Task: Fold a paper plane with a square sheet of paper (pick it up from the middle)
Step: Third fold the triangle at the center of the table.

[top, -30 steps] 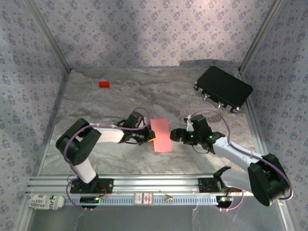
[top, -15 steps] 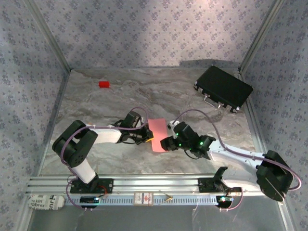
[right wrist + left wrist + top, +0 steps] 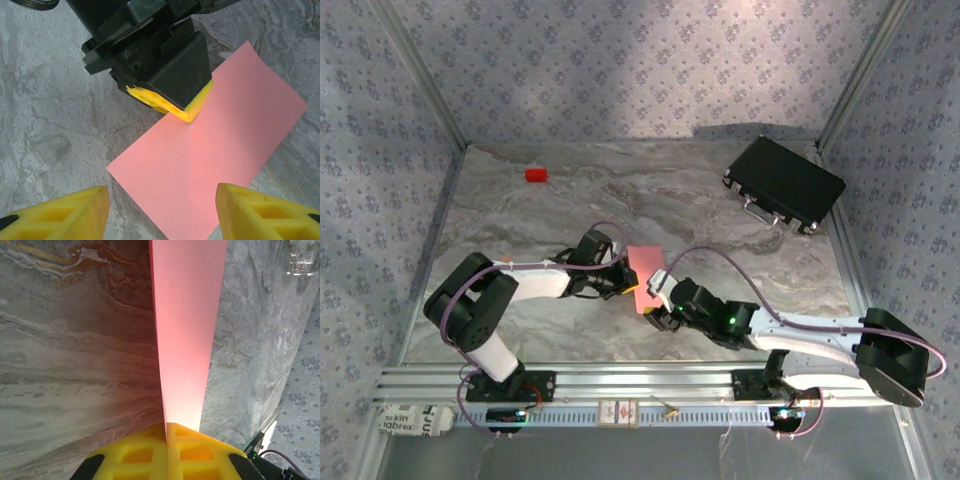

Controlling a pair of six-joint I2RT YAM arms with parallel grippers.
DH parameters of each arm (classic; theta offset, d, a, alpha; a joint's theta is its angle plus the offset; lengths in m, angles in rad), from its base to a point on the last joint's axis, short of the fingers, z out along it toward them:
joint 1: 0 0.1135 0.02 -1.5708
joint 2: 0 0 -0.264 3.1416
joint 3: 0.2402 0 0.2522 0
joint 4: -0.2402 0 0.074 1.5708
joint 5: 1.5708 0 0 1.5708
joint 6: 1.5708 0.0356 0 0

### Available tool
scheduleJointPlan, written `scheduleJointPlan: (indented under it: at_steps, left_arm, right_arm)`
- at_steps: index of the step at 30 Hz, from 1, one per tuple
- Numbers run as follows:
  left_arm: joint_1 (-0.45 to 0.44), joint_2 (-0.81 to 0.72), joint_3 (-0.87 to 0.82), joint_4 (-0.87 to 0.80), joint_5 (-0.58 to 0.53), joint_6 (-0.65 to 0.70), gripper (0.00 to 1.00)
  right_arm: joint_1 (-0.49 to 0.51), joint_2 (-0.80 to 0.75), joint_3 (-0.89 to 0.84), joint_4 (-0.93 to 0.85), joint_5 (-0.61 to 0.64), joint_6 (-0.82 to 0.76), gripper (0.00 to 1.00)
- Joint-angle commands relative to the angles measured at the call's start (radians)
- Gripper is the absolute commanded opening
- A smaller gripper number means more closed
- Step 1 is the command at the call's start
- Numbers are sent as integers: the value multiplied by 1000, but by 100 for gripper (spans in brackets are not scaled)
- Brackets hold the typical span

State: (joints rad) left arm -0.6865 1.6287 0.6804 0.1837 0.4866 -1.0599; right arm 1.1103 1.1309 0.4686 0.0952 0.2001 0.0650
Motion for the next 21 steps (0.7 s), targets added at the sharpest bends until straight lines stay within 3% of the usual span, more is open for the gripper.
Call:
scheduleJointPlan:
  at_steps: [1, 9, 21]
  left_arm:
    - [5, -25, 7, -16, 21, 4, 6]
    - [4, -64, 36, -116, -17, 57, 6]
    - [4, -72, -3, -61, -14, 25, 6]
  right_arm:
    - [26, -8, -17, 48, 97, -47, 59]
    - [68, -43, -9, 5, 180, -78, 60]
    - [104, 46, 29, 22, 202, -95, 59]
